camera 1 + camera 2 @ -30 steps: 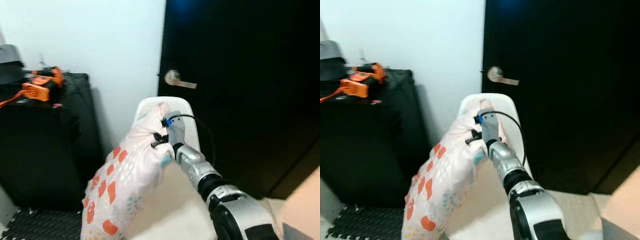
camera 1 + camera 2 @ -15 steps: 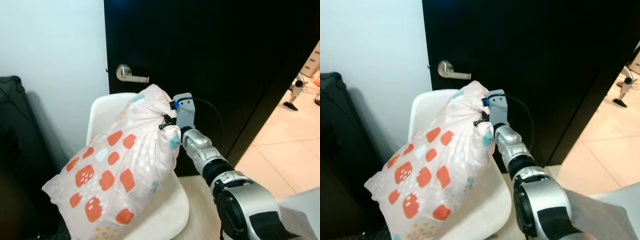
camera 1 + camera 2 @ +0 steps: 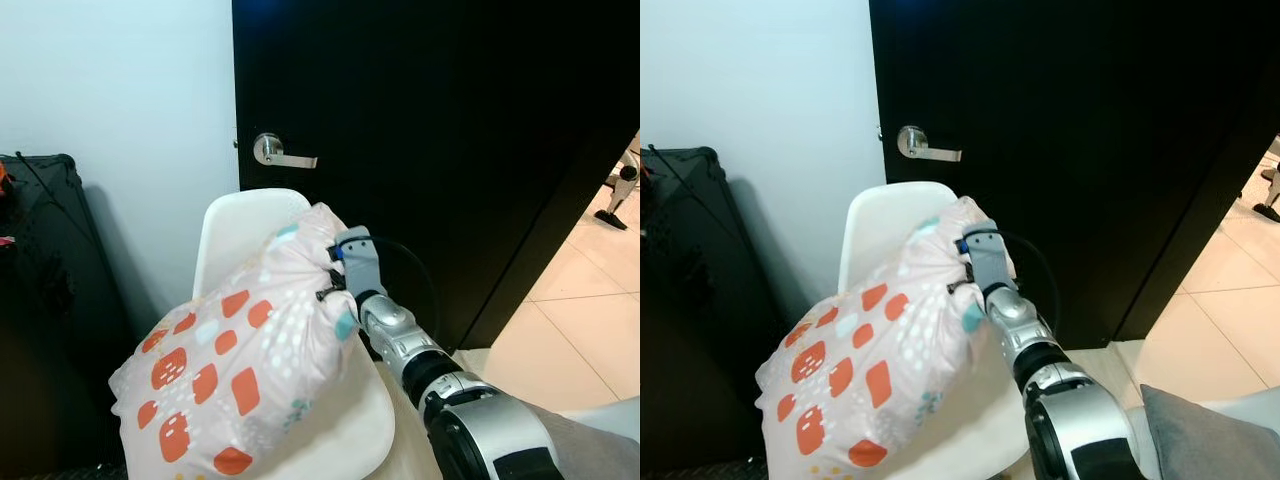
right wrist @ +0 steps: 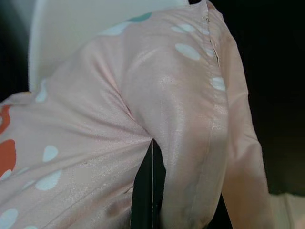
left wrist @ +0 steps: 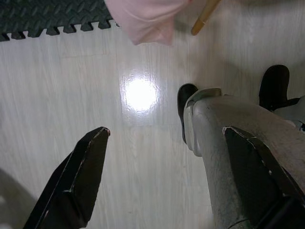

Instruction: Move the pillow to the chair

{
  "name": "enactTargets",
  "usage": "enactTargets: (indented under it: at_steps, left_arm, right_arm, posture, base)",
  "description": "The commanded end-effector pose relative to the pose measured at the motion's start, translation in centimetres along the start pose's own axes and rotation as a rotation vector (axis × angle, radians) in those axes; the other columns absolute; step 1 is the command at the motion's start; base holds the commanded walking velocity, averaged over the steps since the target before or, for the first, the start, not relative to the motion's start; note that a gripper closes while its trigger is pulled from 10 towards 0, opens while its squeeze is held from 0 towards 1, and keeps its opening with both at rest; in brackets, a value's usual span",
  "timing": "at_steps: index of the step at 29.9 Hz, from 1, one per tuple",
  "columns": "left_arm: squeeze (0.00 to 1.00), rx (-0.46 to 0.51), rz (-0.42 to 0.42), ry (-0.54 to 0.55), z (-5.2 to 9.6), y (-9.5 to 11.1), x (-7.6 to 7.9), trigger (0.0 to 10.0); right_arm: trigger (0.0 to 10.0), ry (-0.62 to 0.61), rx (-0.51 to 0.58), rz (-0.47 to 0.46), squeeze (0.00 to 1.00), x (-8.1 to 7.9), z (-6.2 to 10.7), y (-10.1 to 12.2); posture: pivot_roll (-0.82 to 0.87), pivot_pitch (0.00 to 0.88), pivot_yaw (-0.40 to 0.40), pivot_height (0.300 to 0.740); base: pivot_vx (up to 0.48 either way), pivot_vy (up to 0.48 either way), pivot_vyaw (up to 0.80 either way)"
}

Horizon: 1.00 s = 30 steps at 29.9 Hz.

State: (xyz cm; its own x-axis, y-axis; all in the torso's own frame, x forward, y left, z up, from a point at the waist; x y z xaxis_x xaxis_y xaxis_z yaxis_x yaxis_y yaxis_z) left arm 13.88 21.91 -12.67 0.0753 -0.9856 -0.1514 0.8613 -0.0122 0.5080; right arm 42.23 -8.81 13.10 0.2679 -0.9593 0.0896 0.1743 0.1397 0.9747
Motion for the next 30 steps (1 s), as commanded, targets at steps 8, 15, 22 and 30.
enactTargets:
  at_steps: [8,15,22,30]
  left_arm:
    - [0.0,-0.038,-0.01,-0.008,0.2,-1.2,0.2,10.0]
    - [0.0,-0.036,-0.013,-0.005,0.3,-1.2,0.1,10.0]
    - [0.0,-0.038,-0.012,-0.004,0.3,-1.4,0.1,10.0]
    - [0.0,-0.047,-0.013,-0.001,0.5,-2.0,0.1,10.0]
  right_arm:
    - [10.0,-0.126,-0.03,-0.012,0.0,2.4,0.5,-1.1]
    - [10.0,-0.103,-0.058,0.019,0.0,1.1,0.6,-2.4]
    - [10.0,-0.081,-0.079,0.007,0.0,0.1,0.7,-3.3]
    - [10.0,-0.037,-0.091,0.025,0.0,-1.8,0.8,-4.1]
  posture:
    - [0.08,0.077,-0.061,0.695]
    - [0.09,0.084,-0.065,0.665]
    - [0.09,0.09,-0.066,0.65]
    - [0.09,0.11,-0.066,0.625]
  base:
    - [0.0,0.0,0.0]
    - [0.0,0.0,0.0]
    - [0.0,0.0,0.0]
    - [0.0,0.0,0.0]
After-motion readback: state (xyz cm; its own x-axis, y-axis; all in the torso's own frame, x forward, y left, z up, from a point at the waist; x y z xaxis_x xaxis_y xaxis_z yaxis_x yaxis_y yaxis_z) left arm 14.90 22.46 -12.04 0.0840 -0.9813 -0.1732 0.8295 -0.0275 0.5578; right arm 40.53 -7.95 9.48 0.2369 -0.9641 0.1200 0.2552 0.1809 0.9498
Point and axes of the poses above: a point about 5 cm out from each wrist's last joint towards the gripper, its own z axis pointing back from the gripper into the wrist, its own y axis along the axis of the wrist's last joint, x = y × z, the point moved 3 cm from there along -z, pointing out of the wrist towards the gripper, and after that the axes turned 2 degrees about -z, right-handed, at the moved point
